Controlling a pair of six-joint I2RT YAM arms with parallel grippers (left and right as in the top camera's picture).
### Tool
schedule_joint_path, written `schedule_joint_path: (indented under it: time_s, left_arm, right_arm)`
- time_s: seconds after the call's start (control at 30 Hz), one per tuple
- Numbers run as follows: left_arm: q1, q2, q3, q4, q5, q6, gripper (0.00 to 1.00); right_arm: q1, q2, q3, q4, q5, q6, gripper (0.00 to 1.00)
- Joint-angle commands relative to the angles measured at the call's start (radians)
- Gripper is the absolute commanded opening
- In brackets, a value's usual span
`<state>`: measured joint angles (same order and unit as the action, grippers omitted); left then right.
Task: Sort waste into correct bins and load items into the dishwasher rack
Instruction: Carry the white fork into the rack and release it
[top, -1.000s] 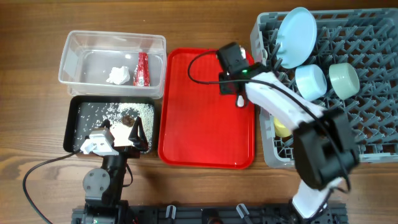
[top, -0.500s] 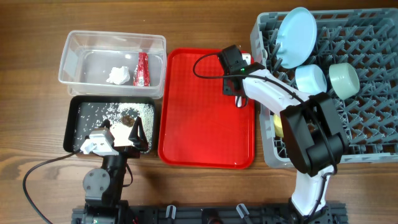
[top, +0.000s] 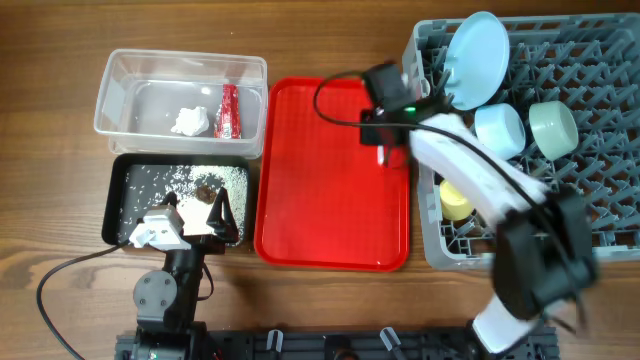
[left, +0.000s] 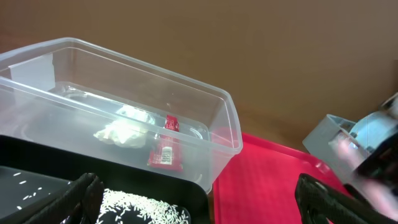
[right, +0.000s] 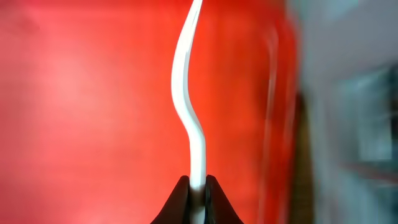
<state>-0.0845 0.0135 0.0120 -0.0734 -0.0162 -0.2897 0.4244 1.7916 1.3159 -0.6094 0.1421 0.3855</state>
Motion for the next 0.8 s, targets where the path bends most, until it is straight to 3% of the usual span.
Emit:
schedule_joint_path:
  time_s: [0.0,0.17,0.37,0.43,0.47,0.53,0.77]
  left_arm:
    - [0.005,-0.009,-0.006,0.003,0.008,0.014,1.00]
    - [0.005,-0.009,-0.006,0.003,0.008,0.014,1.00]
    - [0.005,-0.009,-0.006,0.003,0.008,0.014,1.00]
    - [0.005,-0.009,-0.006,0.003,0.008,0.014,1.00]
    - [0.005,-0.009,-0.006,0.003,0.008,0.014,1.00]
    - [0.005,-0.009,-0.006,0.003,0.008,0.014,1.00]
    - [0.005,-0.009,-0.006,0.003,0.008,0.014,1.00]
  right_arm:
    - [-0.068,-0.180,0.004,0.006,0.062,-0.084,0.04]
    - [-0.172,-0.189,0.004,0.001,0.066,-0.180,0.04]
    - [-0.216,-0.030,0.004,0.011,0.082,-0.358,0.06]
    - [-0.216,-0.011,0.004,0.014,0.122,-0.356,0.26]
    - [-0.216,-0.023,0.008,0.014,0.121,-0.356,0.28]
    - [-0.213,-0.074,0.014,0.014,0.108,-0.351,0.41]
    - [-0.136,-0.459,0.014,-0.034,-0.171,-0.348,0.47]
